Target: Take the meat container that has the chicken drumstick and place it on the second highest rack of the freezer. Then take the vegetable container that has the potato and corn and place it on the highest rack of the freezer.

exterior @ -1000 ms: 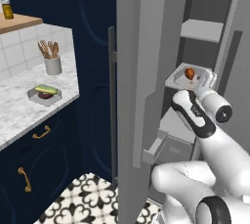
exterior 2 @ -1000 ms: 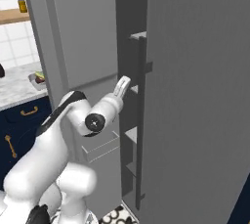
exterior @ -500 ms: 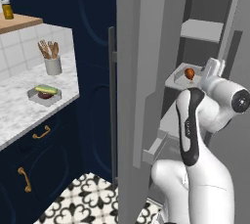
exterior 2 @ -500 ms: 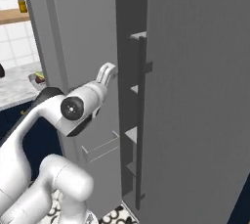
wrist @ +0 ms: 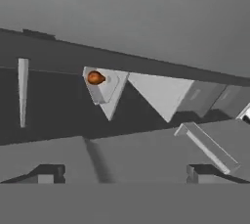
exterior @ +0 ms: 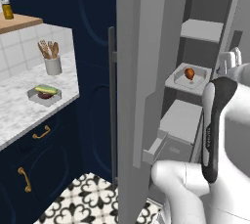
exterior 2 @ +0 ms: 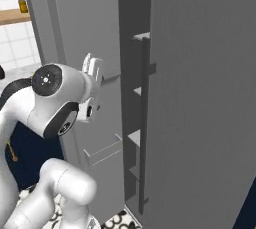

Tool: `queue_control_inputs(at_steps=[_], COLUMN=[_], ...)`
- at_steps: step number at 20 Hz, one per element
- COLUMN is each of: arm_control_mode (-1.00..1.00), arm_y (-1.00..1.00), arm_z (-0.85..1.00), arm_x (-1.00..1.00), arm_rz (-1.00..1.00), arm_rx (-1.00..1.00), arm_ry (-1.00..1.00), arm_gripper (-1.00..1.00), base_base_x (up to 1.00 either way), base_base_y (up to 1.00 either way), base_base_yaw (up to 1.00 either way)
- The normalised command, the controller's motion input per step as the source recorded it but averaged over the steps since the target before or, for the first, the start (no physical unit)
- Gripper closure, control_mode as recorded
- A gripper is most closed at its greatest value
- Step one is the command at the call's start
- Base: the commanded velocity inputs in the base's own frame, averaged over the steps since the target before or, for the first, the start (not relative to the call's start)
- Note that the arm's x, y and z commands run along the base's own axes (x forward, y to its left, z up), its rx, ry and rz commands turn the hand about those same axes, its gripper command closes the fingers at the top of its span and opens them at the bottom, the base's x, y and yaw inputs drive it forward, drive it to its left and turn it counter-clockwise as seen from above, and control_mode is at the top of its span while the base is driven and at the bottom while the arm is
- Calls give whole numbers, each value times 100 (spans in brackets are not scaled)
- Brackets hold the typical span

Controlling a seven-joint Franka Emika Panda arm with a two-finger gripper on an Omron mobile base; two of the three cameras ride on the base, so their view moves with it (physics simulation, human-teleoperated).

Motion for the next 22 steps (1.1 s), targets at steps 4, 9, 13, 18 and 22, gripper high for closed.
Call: queue_control_inputs(at_steps=[4,9,13,18,22], arm_control_mode=[-100,-100,-100,-100,-100], arm_y=[0,1,36,76,37], arm_z=[-67,-7,15,9,0], arm_x=[-87,-99,-77,-28,-43], arm_rz=[16,31,48,41,26], arm_rx=[-55,-11,1,-1,-5], arm_ry=[58,40,30,28,8], arm_gripper=[-100,-100,-100,-100,-100], base_base_x=[0,0,0,0,0], base_base_y=[0,0,0,0,0], base_base_yaw=[0,0,0,0,0])
